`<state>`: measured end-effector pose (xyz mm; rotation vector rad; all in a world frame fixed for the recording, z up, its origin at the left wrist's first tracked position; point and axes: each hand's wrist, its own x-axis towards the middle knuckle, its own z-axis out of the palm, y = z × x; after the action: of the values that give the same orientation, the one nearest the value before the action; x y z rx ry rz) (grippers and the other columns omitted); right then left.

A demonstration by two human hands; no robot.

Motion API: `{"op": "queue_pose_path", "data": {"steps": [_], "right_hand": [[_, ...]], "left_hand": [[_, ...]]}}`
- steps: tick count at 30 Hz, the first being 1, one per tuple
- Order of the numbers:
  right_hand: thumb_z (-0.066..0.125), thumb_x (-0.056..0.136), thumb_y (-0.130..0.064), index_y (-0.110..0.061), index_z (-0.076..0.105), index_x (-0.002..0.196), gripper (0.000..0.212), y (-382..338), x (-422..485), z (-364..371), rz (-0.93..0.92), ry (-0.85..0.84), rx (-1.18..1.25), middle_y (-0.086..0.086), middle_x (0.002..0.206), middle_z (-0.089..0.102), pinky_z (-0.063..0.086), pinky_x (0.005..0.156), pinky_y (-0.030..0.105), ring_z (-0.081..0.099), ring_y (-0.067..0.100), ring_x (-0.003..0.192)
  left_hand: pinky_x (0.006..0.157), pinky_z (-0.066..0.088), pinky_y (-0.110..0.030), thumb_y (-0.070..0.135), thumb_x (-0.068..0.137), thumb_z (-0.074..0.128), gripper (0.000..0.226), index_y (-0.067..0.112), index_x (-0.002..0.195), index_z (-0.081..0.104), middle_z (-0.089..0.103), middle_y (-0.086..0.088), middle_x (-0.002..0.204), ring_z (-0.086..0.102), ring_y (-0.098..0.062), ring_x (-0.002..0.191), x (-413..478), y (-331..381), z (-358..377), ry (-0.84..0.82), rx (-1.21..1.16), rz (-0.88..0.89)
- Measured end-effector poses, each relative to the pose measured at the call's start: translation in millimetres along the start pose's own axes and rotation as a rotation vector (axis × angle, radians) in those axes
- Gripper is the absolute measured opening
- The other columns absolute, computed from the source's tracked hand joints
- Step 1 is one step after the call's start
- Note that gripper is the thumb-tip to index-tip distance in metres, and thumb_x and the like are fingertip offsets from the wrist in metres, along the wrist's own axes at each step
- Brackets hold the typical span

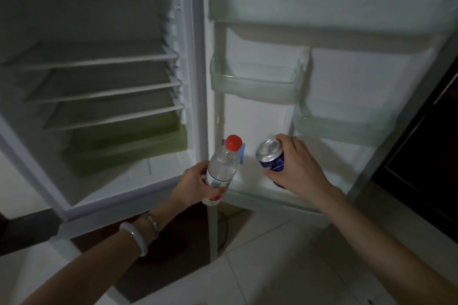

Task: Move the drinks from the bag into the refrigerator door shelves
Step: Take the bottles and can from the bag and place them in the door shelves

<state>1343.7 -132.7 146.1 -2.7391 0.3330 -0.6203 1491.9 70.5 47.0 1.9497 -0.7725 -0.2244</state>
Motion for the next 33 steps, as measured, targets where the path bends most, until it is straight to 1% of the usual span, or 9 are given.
{"op": "queue_pose_path", "data": {"steps": [5,9,11,14,16,18,21,27,33], "right_hand": [[0.076,0.066,-0.028,-0.012,0.042,0.125,0.07,15.3,2.6,-1.9,0.005,-0.006,-0.025,0.01,0.118,0.052,0.042,0.084,0.036,0.048,0.03,0.11],[0.076,0.066,-0.029,-0.012,0.042,0.126,0.071,19.2,1.0,0.1,0.012,0.007,-0.041,0.01,0.118,0.052,0.044,0.083,0.037,0.05,0.03,0.11],[0.076,0.065,-0.028,-0.011,0.043,0.126,0.071,19.4,0.4,1.6,0.033,0.009,-0.034,0.011,0.118,0.053,0.045,0.083,0.037,0.05,0.031,0.11],[0.075,0.065,-0.027,-0.012,0.043,0.126,0.07,20.9,-0.2,5.9,0.062,-0.004,-0.034,0.01,0.12,0.052,0.045,0.082,0.037,0.05,0.03,0.111],[0.075,0.066,-0.029,-0.014,0.042,0.128,0.072,23.0,1.1,8.8,0.087,-0.013,-0.029,0.009,0.122,0.052,0.045,0.083,0.037,0.049,0.028,0.113],[0.075,0.067,-0.031,-0.015,0.041,0.129,0.072,24.7,2.2,12.1,0.113,-0.017,-0.023,0.007,0.123,0.051,0.046,0.084,0.036,0.049,0.027,0.113],[0.075,0.068,-0.032,-0.016,0.039,0.13,0.074,25.8,2.0,15.4,0.143,-0.031,-0.009,0.006,0.125,0.05,0.044,0.085,0.034,0.048,0.024,0.114],[0.079,0.065,-0.028,-0.014,0.039,0.13,0.078,27.9,3.3,18.5,0.191,-0.055,0.047,0.007,0.125,0.049,0.041,0.09,0.033,0.047,0.025,0.115],[0.08,0.064,-0.024,-0.01,0.04,0.13,0.078,28.3,3.4,24.7,0.194,-0.058,0.057,0.011,0.123,0.05,0.04,0.091,0.034,0.048,0.029,0.114]], "left_hand": [[0.078,0.053,-0.026,0.024,0.06,0.087,0.054,0.026,0.104,0.056,0.067,0.012,0.096,0.064,-0.005,0.089,38.5,-4.2,27.3,0.002,-0.056,-0.022],[0.072,0.047,-0.017,0.017,0.064,0.085,0.06,0.022,0.11,0.049,0.061,0.016,0.097,0.06,-0.001,0.089,62.6,-6.3,41.1,-0.005,-0.1,-0.012],[0.072,0.047,-0.018,0.015,0.065,0.085,0.06,0.019,0.112,0.048,0.063,0.011,0.099,0.061,-0.005,0.09,72.8,-11.3,45.8,-0.001,-0.126,-0.023],[0.07,0.054,-0.031,0.016,0.071,0.081,0.055,0.01,0.116,0.049,0.066,-0.007,0.099,0.065,-0.024,0.089,88.4,-22.3,51.3,-0.049,-0.147,-0.036],[0.071,0.054,-0.037,0.029,0.074,0.078,0.054,0.008,0.114,0.048,0.064,-0.014,0.097,0.063,-0.03,0.087,95.1,-29.9,58.2,-0.089,-0.159,-0.026],[0.078,0.051,-0.033,0.046,0.064,0.078,0.066,0.016,0.114,0.047,0.063,-0.006,0.101,0.062,-0.021,0.092,96.0,-35.7,66.8,-0.098,-0.14,-0.064],[0.08,0.046,-0.031,0.033,0.067,0.081,0.059,0.016,0.112,0.047,0.06,0.002,0.101,0.059,-0.018,0.094,92.9,-43.4,81.3,-0.073,-0.06,-0.073],[0.079,0.044,-0.033,0.019,0.066,0.083,0.058,0.012,0.11,0.047,0.058,-0.001,0.099,0.056,-0.02,0.092,101.5,-53.6,89.5,-0.03,0.009,-0.116],[0.078,0.04,-0.029,0.017,0.067,0.083,0.062,0.006,0.118,0.047,0.058,-0.003,0.106,0.054,-0.02,0.096,103.0,-65.7,87.0,-0.03,0.013,-0.207]]}}
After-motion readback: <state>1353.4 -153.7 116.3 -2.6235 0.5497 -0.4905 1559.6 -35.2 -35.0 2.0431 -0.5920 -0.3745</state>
